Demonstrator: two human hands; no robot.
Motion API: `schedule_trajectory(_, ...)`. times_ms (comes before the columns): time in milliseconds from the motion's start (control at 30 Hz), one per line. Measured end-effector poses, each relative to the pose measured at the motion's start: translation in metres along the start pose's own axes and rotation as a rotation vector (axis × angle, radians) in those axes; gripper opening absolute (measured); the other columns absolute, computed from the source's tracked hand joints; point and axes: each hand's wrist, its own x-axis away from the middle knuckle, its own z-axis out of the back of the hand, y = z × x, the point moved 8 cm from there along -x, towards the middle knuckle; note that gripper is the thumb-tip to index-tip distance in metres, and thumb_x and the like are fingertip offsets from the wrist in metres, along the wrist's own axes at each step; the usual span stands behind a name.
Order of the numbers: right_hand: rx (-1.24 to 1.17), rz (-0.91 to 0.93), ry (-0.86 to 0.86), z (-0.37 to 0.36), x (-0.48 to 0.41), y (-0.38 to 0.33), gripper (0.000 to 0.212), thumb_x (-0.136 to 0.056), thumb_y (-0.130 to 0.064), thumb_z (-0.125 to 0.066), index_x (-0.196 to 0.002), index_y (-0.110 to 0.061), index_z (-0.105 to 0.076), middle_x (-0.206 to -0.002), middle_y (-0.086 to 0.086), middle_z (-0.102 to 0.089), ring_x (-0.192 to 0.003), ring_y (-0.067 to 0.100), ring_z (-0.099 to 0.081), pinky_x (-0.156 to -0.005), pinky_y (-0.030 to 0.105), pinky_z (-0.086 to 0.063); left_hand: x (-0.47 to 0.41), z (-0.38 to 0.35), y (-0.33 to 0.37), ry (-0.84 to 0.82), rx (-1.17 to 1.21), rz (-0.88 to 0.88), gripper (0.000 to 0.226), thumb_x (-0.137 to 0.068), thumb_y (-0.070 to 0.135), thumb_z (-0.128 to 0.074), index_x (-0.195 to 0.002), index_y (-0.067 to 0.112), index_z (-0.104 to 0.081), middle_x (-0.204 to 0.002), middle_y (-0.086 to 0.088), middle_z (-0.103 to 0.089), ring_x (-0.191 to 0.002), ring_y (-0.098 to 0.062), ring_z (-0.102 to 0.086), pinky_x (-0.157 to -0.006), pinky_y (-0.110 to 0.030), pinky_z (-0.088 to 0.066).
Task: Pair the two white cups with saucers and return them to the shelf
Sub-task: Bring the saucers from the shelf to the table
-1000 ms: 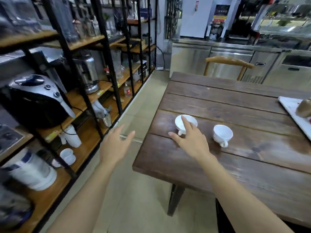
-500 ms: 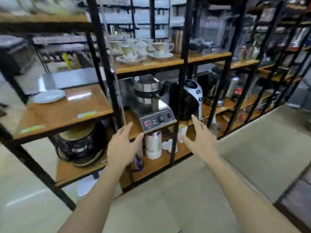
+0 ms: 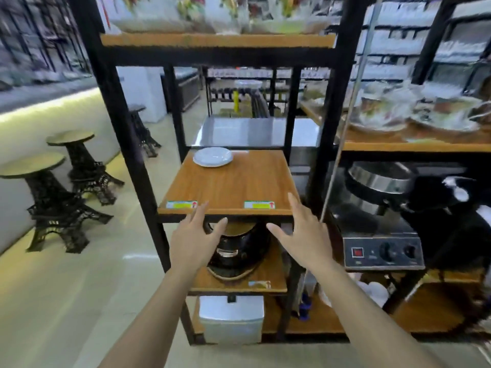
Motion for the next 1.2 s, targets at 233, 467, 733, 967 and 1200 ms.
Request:
schedule_trajectory(233, -0.049, 0.012, -0.069, -0.047, -0.121, -0.022, 0.083, -0.084, -0.065, -0.042, -0.148, -0.033, 0.000, -0.156, 0.002, -0.026, -0.141, 0.024, -0.028, -0.114, 0.047, -0.022, -0.097, -0.010, -0.023, 0.041, -0.010, 0.105, 0.065, -0.087, 0.061, -0.044, -0.144, 0.032, -0.032, -0.155, -0.002, -0.030, -0.130, -0.029, -0.045, -0.104, -0.046, -0.039)
schedule_trajectory(467, -0.192, -0.086, -0.139, -0.101, -0.211, -0.042, 0.084, -0.084, -0.063, -0.047, -0.149, -0.032, -0.005, -0.156, 0.004, -0.024, -0.140, 0.027, -0.031, -0.110, 0.047, -0.031, -0.194, -0.027, -0.063, -0.002, 0.001, 0.186, 0.069, -0.086, 0.063, -0.041, -0.146, 0.032, -0.027, -0.151, -0.002, -0.037, -0.136, -0.026, -0.037, -0.108, -0.046, -0.035)
schedule_trajectory(733, -0.236, -0.230, -0.144, -0.146, -0.300, -0.063, 0.083, -0.083, -0.061, -0.051, -0.148, -0.021, -0.017, -0.157, 0.003, -0.025, -0.141, 0.026, -0.030, -0.112, 0.045, -0.032, -0.303, -0.040, -0.086, -0.039, 0.114, 0.193, 0.063, -0.087, 0.054, -0.051, -0.142, 0.029, -0.035, -0.144, -0.005, -0.046, -0.129, -0.028, -0.045, -0.103, -0.043, -0.038)
schedule_trajectory(967, -0.227, -0.332, -0.198, -0.180, -0.351, -0.063, 0.085, -0.082, -0.066, -0.046, -0.143, -0.009, -0.029, -0.150, 0.012, -0.030, -0.137, 0.030, -0.031, -0.112, 0.047, -0.029, -0.343, -0.068, -0.096, -0.110, 0.362, 0.266, 0.065, -0.087, 0.035, -0.061, -0.143, 0.018, -0.032, -0.146, -0.006, -0.043, -0.130, -0.028, -0.045, -0.106, -0.045, -0.040)
schedule_trajectory(1200, -0.195, -0.379, -0.251, -0.200, -0.363, -0.058, 0.074, -0.079, -0.061, -0.055, -0.133, -0.013, -0.042, -0.143, 0.009, -0.031, -0.133, 0.031, -0.027, -0.111, 0.044, -0.021, -0.363, -0.090, -0.104, -0.165, 0.683, 0.491, 0.061, -0.090, 0.023, -0.058, -0.143, 0.014, -0.029, -0.141, -0.010, -0.045, -0.123, -0.032, -0.049, -0.095, -0.044, -0.050)
